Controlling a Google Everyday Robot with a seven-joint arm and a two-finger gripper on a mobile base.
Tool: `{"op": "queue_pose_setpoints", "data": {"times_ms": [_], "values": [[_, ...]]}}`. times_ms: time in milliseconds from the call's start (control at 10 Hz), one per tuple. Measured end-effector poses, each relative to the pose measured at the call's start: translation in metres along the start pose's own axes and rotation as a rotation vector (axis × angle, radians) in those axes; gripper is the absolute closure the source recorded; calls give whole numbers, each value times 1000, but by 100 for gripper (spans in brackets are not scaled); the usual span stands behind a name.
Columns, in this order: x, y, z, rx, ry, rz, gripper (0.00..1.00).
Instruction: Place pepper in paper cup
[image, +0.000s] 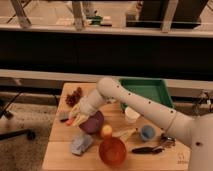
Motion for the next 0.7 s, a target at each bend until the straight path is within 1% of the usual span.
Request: {"op": "queue_pose_setpoints", "data": {"times_ms": [700], "values": [[11, 0, -26, 32, -19, 17, 100]]}}
